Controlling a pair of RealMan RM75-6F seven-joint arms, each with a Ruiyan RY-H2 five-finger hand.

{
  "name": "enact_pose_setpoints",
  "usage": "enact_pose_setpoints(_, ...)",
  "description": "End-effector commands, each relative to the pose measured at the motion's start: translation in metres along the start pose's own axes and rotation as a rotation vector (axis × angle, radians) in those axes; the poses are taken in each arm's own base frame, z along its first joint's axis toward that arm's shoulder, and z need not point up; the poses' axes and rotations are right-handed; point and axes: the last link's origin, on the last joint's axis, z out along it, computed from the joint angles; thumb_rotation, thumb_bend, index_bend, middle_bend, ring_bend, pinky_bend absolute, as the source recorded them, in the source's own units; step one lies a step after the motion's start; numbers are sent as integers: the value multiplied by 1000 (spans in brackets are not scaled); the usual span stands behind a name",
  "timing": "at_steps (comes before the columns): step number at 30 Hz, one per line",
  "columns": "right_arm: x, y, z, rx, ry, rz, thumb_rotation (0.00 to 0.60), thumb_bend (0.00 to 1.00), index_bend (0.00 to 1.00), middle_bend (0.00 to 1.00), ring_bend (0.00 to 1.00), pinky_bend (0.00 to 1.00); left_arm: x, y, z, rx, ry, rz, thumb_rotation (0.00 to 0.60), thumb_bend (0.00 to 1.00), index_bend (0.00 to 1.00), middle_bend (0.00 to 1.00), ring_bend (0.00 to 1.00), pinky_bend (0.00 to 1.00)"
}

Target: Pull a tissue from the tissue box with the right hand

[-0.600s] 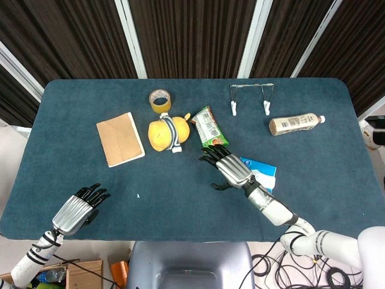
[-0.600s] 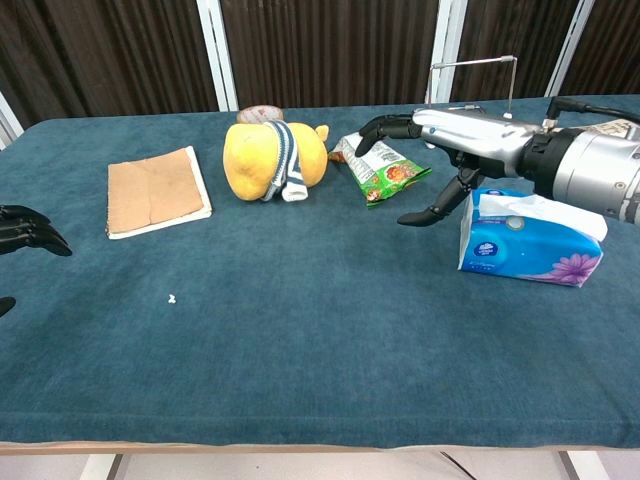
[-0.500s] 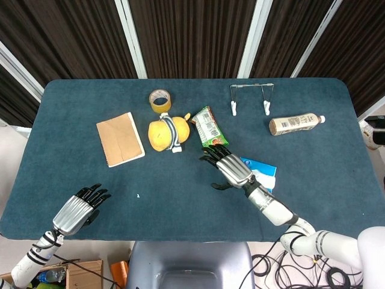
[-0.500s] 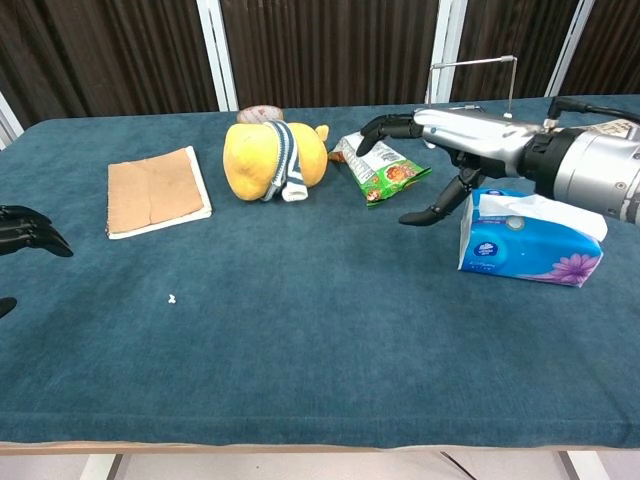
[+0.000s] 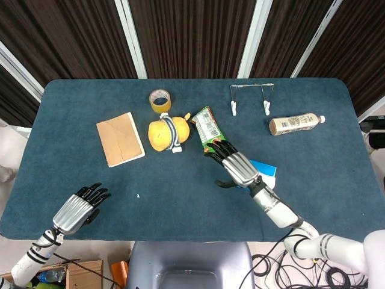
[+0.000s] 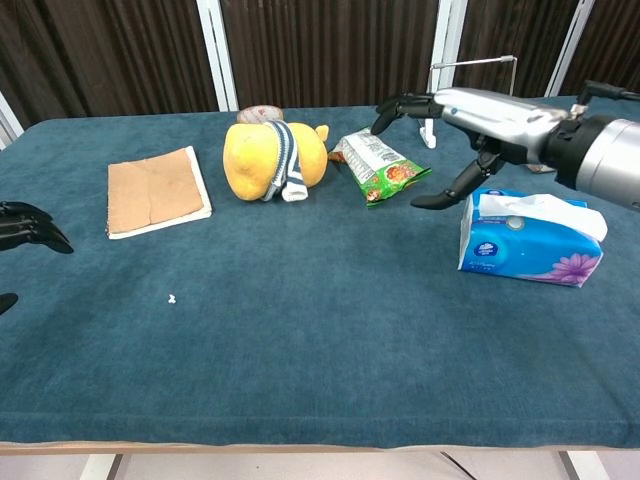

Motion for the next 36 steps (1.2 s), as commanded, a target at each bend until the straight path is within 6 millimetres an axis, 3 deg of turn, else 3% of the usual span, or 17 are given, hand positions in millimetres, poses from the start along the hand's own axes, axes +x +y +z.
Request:
enact_pose_setpoints(1, 3, 0, -8, -3, 18, -1, 600, 150, 227, 56, 0, 71, 1, -3, -1, 16, -3, -6, 600, 458, 286, 261, 159, 365)
enact_pose_setpoints(6, 9, 0, -24, -7, 15, -3, 600, 150, 229, 56, 0, 71, 4, -13, -11, 141, -62, -39, 600, 458, 290, 267, 169, 369)
enact_pose_setpoints(14, 16, 10, -58, -62, 22, -50, 600, 150, 230, 56, 0, 71, 26, -29, -29, 336, -70, -47, 600, 458, 291, 267, 169, 382)
enact_pose_setpoints(23, 0, 30, -92, -183, 6, -79, 600, 151, 234, 56, 0, 71, 46, -36, -50, 470, -30, -105, 600, 459, 285, 267, 169, 388)
enact_pose_setpoints(36, -30, 51, -86, -261, 14, -174, 600, 150, 241, 56, 0, 71, 46, -29, -49, 438, -42, -95, 600, 459, 285, 266, 169, 388)
